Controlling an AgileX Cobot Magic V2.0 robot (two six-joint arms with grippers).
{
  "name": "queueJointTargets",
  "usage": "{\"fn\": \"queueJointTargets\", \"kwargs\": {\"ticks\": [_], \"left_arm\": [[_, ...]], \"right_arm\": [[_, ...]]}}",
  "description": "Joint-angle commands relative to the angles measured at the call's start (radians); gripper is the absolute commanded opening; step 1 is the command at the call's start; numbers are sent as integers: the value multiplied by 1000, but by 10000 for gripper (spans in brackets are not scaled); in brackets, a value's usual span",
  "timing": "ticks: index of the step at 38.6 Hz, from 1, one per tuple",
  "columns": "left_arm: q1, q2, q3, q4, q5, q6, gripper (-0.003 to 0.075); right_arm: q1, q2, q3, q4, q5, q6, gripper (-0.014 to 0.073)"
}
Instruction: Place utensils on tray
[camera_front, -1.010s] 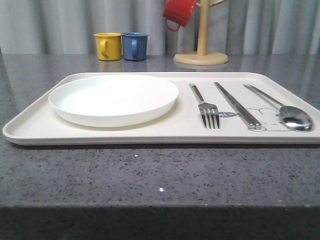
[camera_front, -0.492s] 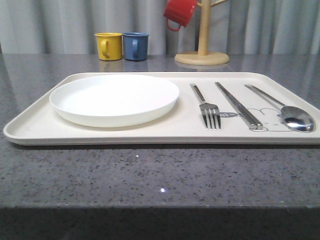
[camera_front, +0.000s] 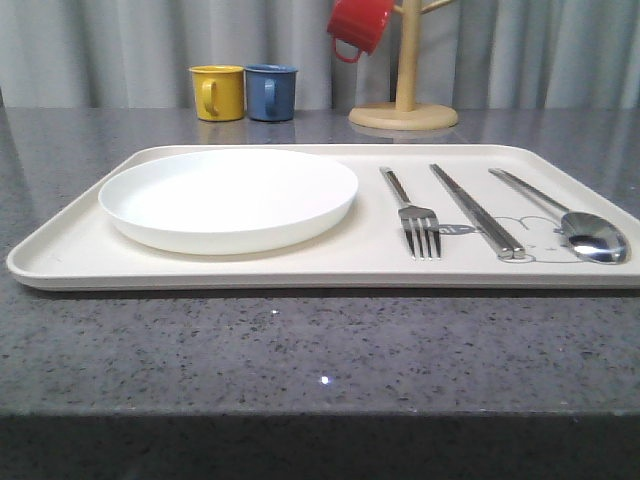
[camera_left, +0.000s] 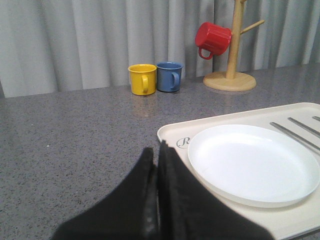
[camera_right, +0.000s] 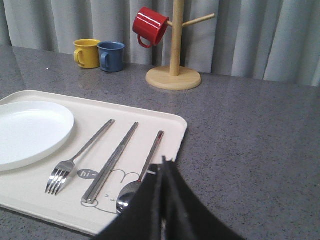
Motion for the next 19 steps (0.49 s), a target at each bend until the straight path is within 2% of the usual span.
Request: {"fn": "queueJointTargets", "kwargs": {"ticks": [1, 12, 19], "left_arm": [[1, 8, -28, -6, -83, -8, -18], [5, -16, 10, 13, -107, -8, -18], [129, -139, 192, 13, -136, -8, -18]], "right_arm": [[-1, 9, -26, -9, -73, -11, -69], [-1, 9, -26, -9, -73, -11, -69], [-1, 9, -26, -9, -73, -11, -69]]}}
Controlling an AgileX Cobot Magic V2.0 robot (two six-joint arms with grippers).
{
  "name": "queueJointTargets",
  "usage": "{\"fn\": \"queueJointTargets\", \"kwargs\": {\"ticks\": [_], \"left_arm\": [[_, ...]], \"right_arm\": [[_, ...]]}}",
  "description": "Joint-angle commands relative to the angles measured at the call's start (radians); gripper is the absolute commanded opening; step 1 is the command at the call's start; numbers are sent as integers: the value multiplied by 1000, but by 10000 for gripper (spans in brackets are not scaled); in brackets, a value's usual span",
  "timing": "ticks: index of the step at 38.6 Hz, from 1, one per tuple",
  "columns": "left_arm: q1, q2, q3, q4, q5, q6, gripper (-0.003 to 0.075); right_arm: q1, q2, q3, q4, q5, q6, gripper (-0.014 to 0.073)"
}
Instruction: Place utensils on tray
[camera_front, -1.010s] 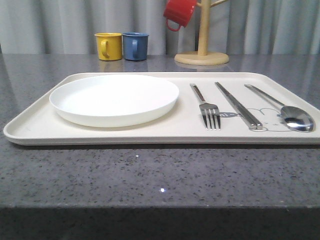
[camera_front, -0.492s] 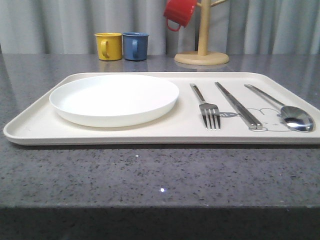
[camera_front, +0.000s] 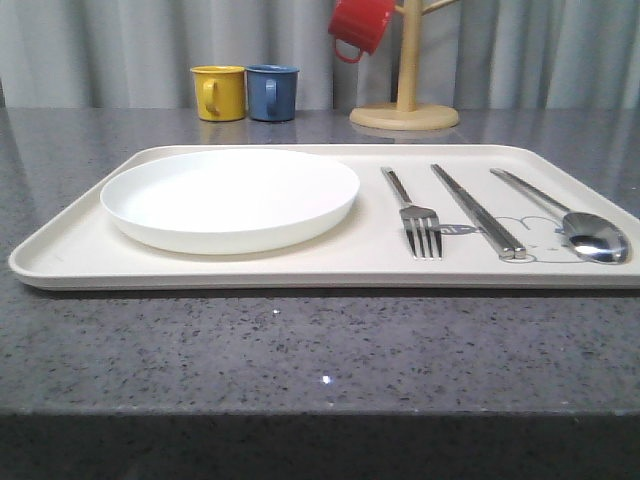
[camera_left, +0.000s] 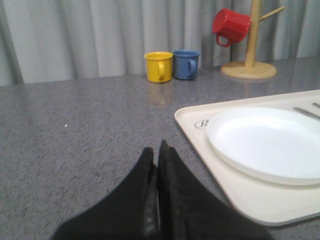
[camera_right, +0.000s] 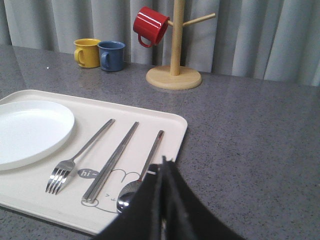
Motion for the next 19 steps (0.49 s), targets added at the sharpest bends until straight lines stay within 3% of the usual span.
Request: {"fn": "queueJointTargets", "kwargs": {"ticks": [1, 7, 19], "left_arm": [[67, -56, 59, -4, -92, -8, -18], [172, -139, 168, -19, -106, -8, -18], [186, -137, 196, -22, -133, -8, -18]], "right_arm": [[-1, 9, -26, -9, -77, -9, -69], [-1, 9, -26, -9, -77, -9, -69], [-1, 9, -26, -9, -77, -9, -69]]}}
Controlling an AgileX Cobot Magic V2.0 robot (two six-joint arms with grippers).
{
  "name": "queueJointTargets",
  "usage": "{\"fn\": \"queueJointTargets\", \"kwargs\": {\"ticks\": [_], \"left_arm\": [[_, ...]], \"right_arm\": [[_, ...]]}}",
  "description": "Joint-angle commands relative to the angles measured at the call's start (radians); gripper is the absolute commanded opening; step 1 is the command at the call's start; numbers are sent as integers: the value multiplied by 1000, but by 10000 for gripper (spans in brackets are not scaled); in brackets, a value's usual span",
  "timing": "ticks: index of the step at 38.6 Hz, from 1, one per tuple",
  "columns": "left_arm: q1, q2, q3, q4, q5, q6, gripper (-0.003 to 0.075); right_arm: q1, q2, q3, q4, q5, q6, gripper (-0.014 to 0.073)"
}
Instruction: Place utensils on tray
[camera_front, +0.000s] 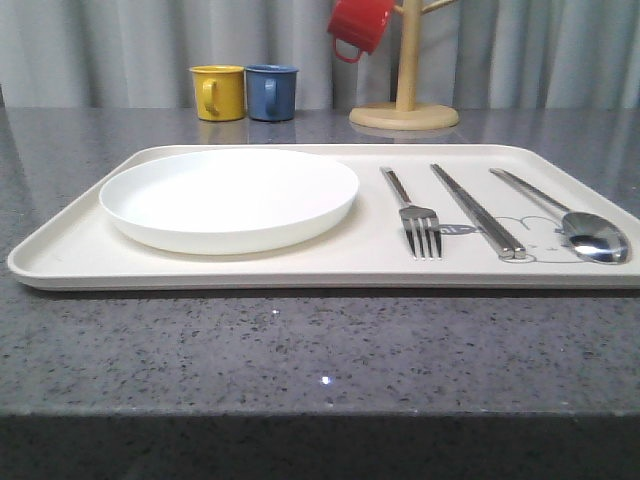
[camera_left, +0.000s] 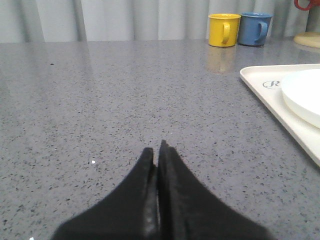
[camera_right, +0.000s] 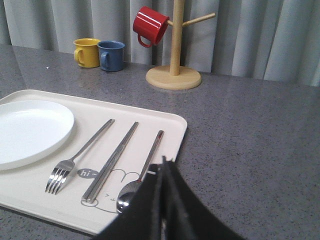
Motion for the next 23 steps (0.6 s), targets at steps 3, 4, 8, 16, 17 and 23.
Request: {"fn": "queueJointTargets", "kwargs": {"ticks": [3, 4, 8, 16, 17, 23], "left_arm": [[3, -21, 2, -10, -91, -8, -18], [3, -21, 2, -10, -91, -8, -18], [3, -21, 2, -10, -91, -8, -18], [3, -21, 2, -10, -91, -8, -18], [3, -21, 2, -10, -91, -8, -18], [3, -21, 2, -10, -91, -8, -18]], "right_arm": [[-1, 12, -26, -7, -77, -9, -69], [-1, 12, -26, -7, -77, -9, -69], [-1, 12, -26, -7, -77, -9, -69], [-1, 12, -26, -7, -77, -9, -69], [-1, 12, -26, -7, -77, -9, -69], [-1, 12, -23, -49, -87, -9, -69]]}}
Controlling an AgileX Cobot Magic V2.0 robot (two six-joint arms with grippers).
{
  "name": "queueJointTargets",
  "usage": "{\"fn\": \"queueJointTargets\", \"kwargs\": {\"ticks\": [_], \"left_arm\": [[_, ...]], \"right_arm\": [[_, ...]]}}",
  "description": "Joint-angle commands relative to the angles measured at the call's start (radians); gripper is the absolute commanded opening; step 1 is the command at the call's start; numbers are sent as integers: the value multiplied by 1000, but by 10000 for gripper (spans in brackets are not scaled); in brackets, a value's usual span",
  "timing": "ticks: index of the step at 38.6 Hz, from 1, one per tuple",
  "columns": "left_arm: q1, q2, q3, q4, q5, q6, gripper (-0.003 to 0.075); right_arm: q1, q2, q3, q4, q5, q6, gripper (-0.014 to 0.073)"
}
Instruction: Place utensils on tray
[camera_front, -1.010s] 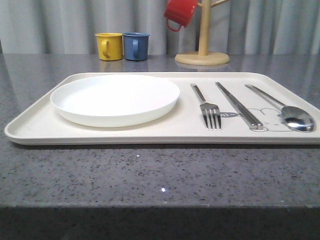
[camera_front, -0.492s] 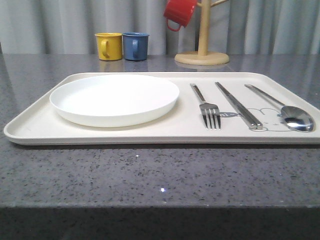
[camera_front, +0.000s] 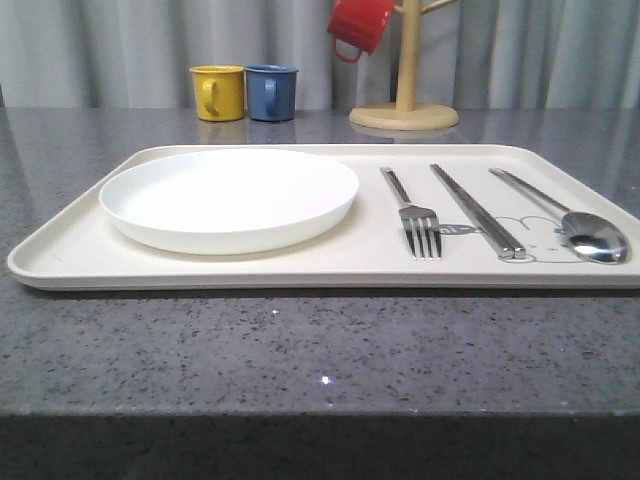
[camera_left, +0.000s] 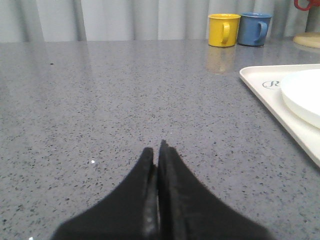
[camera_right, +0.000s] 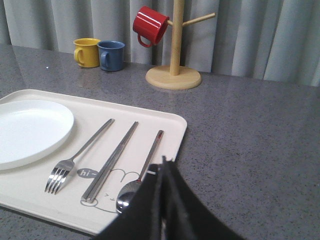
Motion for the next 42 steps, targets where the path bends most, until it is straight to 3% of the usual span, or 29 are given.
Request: {"fn": "queueJointTargets", "kwargs": {"ticks": [1, 20, 42], "left_arm": [[3, -21, 2, -10, -91, -8, -18], [3, -21, 2, -10, -91, -8, -18], [3, -21, 2, -10, -91, -8, -18]], "right_arm": [[-1, 7, -10, -60, -108, -9, -69], [-249, -184, 404, 15, -307, -9, -69], [-251, -184, 400, 15, -274, -9, -69]]}}
